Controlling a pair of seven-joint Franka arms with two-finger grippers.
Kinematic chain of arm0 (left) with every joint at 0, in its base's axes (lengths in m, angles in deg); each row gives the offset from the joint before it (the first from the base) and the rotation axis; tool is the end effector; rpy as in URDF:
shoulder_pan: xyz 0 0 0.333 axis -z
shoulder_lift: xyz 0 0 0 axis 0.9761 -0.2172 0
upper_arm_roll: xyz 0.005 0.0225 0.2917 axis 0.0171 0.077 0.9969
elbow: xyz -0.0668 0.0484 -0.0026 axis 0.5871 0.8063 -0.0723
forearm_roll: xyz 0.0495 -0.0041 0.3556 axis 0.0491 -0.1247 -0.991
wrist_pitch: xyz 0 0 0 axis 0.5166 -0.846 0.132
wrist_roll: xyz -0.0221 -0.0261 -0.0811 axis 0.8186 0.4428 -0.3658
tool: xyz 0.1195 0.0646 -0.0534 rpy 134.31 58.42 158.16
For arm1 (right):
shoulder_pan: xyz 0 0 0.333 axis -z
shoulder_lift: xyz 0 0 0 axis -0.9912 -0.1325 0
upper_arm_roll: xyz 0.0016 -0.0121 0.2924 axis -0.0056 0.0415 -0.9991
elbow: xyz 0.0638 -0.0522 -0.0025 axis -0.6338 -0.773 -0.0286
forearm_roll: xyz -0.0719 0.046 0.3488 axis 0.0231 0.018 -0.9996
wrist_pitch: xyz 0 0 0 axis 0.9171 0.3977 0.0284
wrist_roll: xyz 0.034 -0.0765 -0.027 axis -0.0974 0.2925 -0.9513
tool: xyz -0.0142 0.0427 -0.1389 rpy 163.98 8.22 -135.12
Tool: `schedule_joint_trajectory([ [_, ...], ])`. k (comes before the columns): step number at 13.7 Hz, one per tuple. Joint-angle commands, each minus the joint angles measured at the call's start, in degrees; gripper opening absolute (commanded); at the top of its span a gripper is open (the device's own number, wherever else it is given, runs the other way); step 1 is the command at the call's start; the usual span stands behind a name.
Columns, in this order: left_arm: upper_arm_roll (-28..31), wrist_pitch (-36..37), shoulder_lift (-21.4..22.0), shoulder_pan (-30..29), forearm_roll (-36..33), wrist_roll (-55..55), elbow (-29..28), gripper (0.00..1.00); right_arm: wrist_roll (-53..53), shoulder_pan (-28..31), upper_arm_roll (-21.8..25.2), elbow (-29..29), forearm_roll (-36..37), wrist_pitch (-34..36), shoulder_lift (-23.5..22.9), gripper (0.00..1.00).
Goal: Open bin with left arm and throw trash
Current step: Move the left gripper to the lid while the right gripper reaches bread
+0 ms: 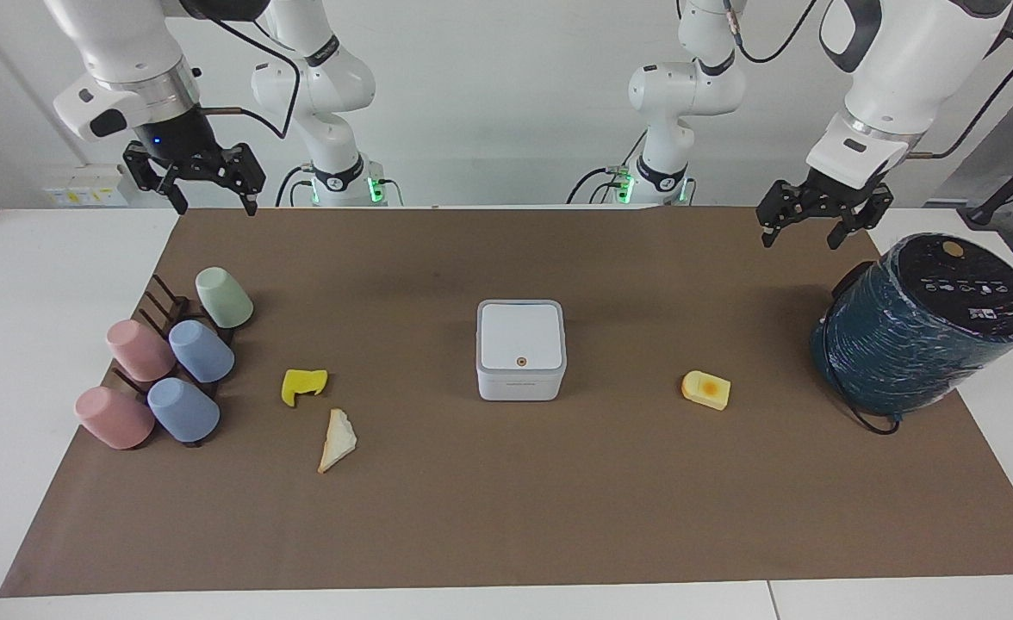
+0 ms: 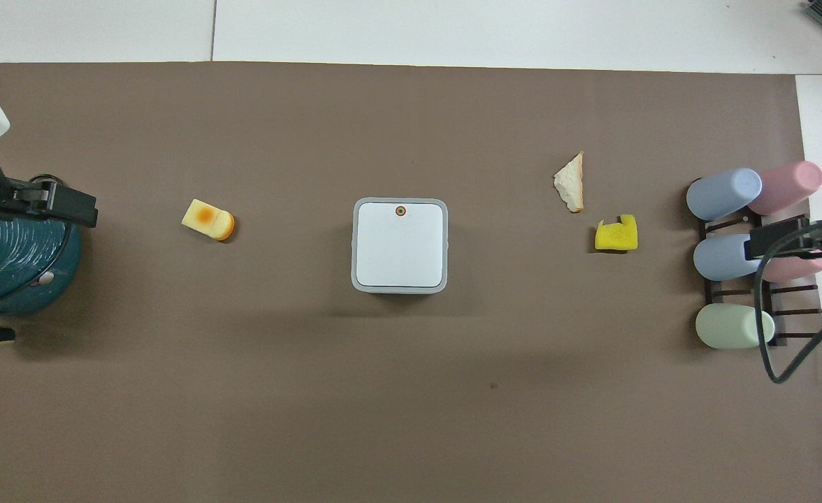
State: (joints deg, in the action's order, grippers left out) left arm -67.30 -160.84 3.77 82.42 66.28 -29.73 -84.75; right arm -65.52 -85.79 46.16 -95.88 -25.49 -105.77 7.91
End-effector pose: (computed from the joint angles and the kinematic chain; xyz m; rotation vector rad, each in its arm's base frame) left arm 0.5242 -0.0503 0.5614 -3.1197 0.2152 -0.0275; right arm 0.4889 -0.0030 0.5795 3.1166 -0.0509 0.0022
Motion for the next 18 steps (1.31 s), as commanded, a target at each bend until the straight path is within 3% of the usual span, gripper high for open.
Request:
schedule_joint_trajectory([
  [1, 0.0, -0.7, 1.5, 0.4, -1.1, 0.7, -1.9, 1.00, -1.2, 0.3, -0.1, -0.5, -0.3, 0.0, 0.3, 1.00],
  [6, -2.2, -2.9, 1.5, 0.6, -0.9, -0.5, -1.8, 1.00, -0.6, 0.2, -0.1, -1.3, -0.2, -1.0, 0.6, 1.00],
  [10, -6.0, -5.8, 1.5, 0.8, -0.7, -6.5, -2.2, 1.00, -1.2, 0.2, -0.1, -5.0, -0.6, -7.3, 0.6, 1.00],
  [18, -6.3, -17.6, -2.8, 12.0, 1.5, -28.1, -5.1, 1.00, -1.4, -0.2, -0.2, -5.9, -1.0, -11.4, -1.1, 1.00],
])
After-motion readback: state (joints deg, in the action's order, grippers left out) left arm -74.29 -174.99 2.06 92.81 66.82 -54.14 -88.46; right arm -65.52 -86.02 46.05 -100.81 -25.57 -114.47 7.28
